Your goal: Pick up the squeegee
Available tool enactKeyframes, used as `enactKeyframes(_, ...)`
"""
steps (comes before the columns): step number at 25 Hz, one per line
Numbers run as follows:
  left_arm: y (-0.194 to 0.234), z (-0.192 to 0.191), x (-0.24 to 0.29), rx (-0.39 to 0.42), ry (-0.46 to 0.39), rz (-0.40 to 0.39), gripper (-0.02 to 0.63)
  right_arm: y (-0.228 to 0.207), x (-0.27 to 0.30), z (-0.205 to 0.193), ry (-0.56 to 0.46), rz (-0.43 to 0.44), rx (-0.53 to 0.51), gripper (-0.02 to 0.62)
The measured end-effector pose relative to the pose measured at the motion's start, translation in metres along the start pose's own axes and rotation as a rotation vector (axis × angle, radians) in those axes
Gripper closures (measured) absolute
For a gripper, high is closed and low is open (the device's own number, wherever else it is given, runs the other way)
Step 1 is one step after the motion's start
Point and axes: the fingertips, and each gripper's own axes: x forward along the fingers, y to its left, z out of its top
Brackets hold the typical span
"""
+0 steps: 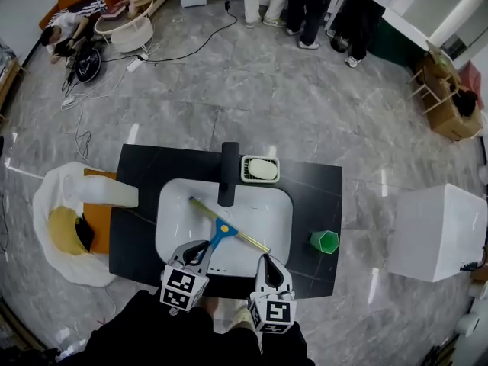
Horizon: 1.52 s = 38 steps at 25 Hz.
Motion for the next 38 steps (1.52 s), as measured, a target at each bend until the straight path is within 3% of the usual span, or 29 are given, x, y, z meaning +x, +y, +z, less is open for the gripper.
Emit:
enactKeyframes(8,0.018,-0.028,0.051,-0.033,0.146,-0.036,0.573,-0.013,0.027,-0.01,0.056,-0.017,0.02,0.58)
enactKeyframes(9,0.018,-0.032,0.056,-0.036,0.164,-0.044,0.561,-0.014,0.028,-0.009,0.059,-0.021,0.02,0.58)
enactKeyframes(11,0.018,-0.038,0.066,-0.042,0.197,-0.066,0.456,-0.015,0.031,-0.008,0.065,-0.027,0.021,0.58)
enactKeyframes(17,0.019,-0.062,0.091,-0.066,0.301,-0.091,0.386,-0.019,0.036,-0.01,0.086,-0.037,0.025,0.58)
enactKeyframes(28,0.022,-0.098,0.13,-0.1,0.455,-0.113,0.362,-0.029,0.047,-0.014,0.118,-0.06,0.049,0.58)
enactKeyframes(38,0.018,-0.125,0.158,-0.129,0.511,-0.102,0.362,-0.043,0.055,-0.03,0.138,-0.071,0.077,0.58)
